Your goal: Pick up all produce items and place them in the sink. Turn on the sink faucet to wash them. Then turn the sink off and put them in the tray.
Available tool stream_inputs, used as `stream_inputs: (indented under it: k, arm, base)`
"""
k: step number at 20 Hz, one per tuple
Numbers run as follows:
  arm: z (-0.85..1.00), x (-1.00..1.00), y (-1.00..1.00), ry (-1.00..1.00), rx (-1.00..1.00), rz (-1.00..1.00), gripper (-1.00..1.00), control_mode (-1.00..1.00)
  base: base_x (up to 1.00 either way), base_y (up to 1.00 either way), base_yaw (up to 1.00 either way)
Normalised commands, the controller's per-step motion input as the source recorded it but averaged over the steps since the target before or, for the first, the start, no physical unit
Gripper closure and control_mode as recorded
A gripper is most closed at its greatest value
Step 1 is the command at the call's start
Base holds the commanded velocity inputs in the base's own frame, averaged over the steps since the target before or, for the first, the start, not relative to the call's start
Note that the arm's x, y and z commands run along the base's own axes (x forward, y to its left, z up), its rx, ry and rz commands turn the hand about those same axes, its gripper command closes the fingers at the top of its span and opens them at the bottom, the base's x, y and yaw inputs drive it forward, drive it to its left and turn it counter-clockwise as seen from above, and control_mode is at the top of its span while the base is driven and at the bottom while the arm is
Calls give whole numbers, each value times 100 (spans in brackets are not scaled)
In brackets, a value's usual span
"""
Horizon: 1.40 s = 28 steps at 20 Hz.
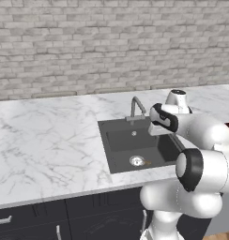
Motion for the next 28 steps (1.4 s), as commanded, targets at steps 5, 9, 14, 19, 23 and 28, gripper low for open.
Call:
stream_inputs:
  k: [5, 9, 14, 19, 23, 28]
  arm:
    - [0, 0, 0, 0, 3, 0, -100, -100]
    - [0, 1, 1, 0, 2, 0, -100, -100]
    - [0, 11, 6, 0, 0, 0, -100, -100]
    - [0, 34, 2, 0, 0, 0, -100, -100]
    - [-5, 49, 4, 2, 0, 0, -100, -100]
    - [-29, 34, 1, 0, 0, 1, -100, -100]
  base:
    - [0, 0, 0]
    - [0, 0, 0]
    - [0, 0, 0]
    - [0, 0, 0]
    - [0, 0, 0]
    - [0, 0, 0]
